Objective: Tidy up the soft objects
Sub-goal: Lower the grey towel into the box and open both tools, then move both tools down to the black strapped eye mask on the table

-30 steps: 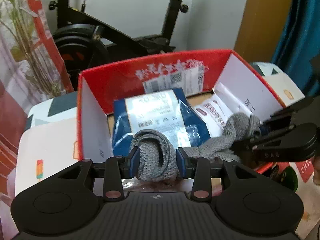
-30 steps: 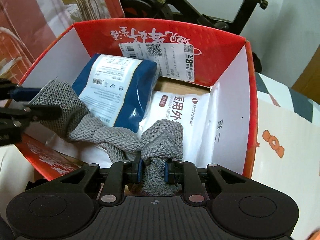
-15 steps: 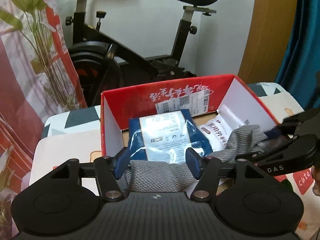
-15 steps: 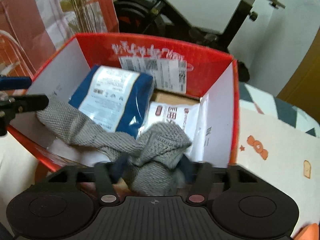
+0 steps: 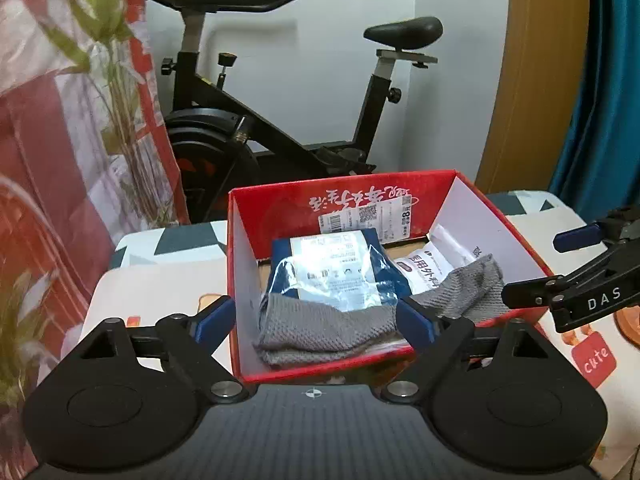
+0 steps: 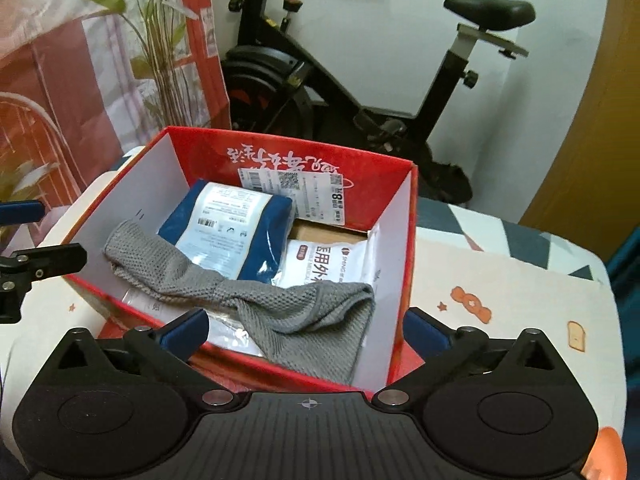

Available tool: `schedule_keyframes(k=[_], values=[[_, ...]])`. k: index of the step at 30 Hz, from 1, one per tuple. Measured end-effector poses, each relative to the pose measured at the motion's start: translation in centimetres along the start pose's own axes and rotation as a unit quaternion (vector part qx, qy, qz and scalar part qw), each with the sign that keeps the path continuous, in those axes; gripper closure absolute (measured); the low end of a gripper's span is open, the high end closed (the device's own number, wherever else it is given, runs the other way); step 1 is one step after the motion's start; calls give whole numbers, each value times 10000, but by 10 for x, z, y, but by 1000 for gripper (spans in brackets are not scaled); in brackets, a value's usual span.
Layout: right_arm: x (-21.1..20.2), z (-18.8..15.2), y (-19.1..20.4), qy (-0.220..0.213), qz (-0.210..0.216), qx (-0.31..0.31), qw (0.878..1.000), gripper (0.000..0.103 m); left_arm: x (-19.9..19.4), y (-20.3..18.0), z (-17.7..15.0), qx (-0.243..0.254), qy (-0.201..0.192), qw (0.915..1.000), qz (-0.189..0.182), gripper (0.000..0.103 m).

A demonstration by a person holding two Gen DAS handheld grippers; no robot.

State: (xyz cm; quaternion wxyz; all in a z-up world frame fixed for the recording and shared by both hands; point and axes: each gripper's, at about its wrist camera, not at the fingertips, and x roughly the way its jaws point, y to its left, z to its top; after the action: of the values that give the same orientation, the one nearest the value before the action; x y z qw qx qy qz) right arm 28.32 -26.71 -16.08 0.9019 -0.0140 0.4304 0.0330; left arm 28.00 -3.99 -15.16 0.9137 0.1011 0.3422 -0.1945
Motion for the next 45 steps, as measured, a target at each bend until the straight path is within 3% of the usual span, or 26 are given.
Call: schedule_keyframes(k=[5,11,14,17,21,26,28,31,38,45], values=[[-14,-22,2,-207,75,37,9997,0,-14,2,-15,-238,-82,9997,-49,13],[-27,-62,1,-578,353,205,9975,1,-27,-4,-41,-177,-276,9995,34,13],[-32,-84,1,-804,425,231,9956,2,-31,-4,-57,-375,-322,9986,-175,14],[-34,-104,2,-943,514,312,9937,6,-32,-7,-74,-435,-293,9984,-213,14],[-33,-128,7,-1012,597,365,9924,20,-32,-9,-94,-545,-283,9976,-322,17],[-24,-157,14,-898,671,387,9929,38,-22,-7,-113,-662,-95,9970,-377,32],[-18,-168,16,-789,686,409,9937,49,-17,-5,-120,-699,4,9969,-374,43],[-9,-181,16,-632,668,481,9946,56,-11,-1,-128,-740,115,9965,-368,50],[3,-208,7,-330,662,918,9930,58,2,9,-139,-902,272,9950,-330,51],[14,-211,5,-260,768,1178,9897,58,21,12,-147,-998,481,9931,-376,55]])
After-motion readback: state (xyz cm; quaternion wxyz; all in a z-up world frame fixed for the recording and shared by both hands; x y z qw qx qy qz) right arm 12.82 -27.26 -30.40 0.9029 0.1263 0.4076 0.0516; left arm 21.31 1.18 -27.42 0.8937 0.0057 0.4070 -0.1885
